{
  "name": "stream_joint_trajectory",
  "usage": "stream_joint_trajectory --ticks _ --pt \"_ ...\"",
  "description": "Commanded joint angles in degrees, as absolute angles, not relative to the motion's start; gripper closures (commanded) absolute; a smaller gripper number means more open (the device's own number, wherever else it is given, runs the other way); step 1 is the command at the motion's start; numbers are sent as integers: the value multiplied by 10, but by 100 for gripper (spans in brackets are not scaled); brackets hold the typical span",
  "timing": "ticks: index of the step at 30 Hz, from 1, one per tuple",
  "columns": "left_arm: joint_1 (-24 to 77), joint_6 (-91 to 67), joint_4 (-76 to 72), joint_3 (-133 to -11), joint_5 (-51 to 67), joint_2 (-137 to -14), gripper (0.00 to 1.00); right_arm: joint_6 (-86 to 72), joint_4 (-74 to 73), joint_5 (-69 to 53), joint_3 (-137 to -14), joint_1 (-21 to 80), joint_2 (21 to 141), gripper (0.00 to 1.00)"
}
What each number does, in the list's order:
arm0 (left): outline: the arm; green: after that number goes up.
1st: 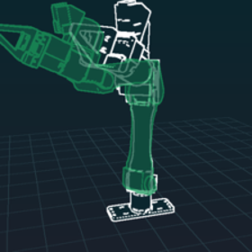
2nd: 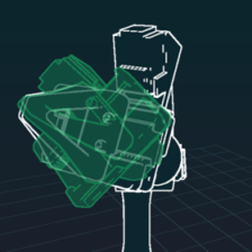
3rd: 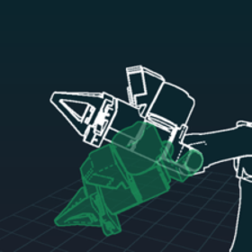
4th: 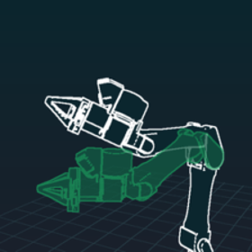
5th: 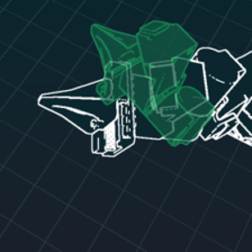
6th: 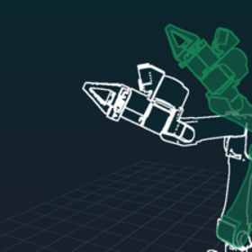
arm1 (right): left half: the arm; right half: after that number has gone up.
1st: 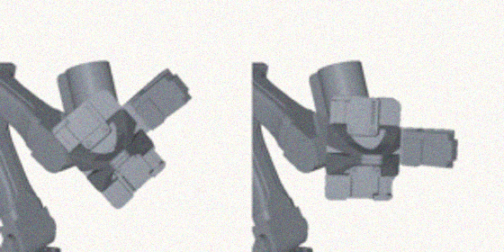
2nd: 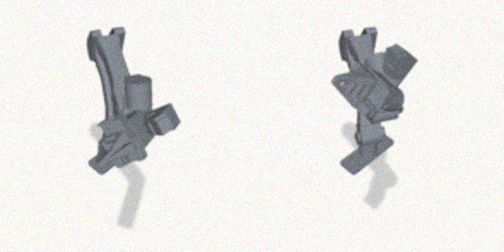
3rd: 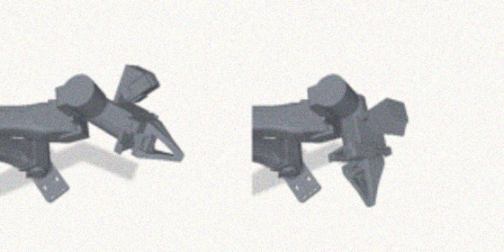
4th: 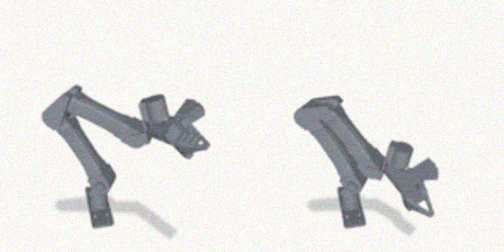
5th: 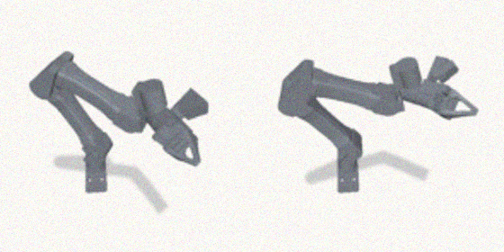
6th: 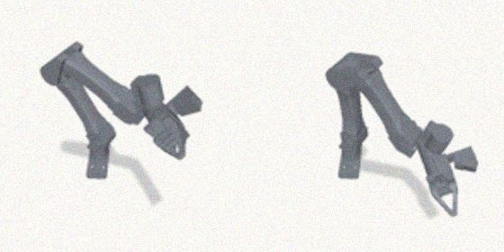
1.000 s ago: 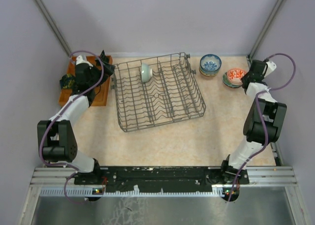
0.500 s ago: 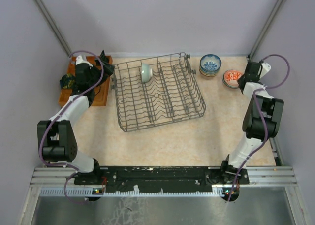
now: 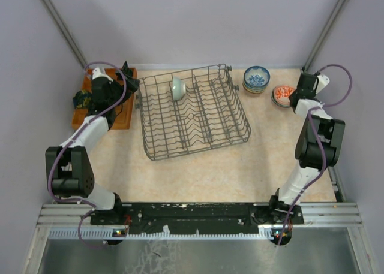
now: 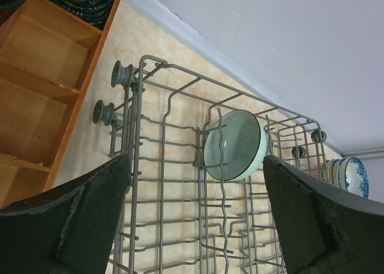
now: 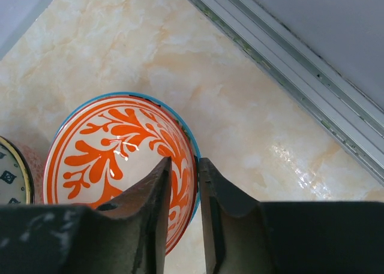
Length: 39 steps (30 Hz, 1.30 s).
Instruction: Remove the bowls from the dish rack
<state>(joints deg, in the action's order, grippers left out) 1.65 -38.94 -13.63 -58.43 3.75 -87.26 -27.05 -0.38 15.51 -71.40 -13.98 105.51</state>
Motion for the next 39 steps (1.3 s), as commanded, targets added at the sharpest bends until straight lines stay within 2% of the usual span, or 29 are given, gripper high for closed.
stream_joint_trajectory --ticks 1,6,14,16,21,27,31,39 --pt "21 -386 -142 -591 38 -873 3 -263 26 171 -745 -136 1039 72" --pt "21 -385 -142 -590 39 -872 3 -264 24 168 -730 -135 1020 63" --pt "22 -385 -144 -585 44 -866 3 -263 3 178 -707 -129 962 59" --pt "22 -385 -145 -582 44 -864 2 -262 -3 183 -702 -129 942 50" --pt "22 -385 -146 -576 44 -857 2 -233 -17 181 -701 -113 883 38" --pt "22 -386 -145 -567 35 -847 2 -152 -42 127 -771 -20 873 25" --pt "22 -380 -139 -562 21 -843 2 -133 -71 64 -841 47 914 25" --pt "21 -365 -128 -558 2 -833 2 -84 -112 136 -988 216 1032 25"
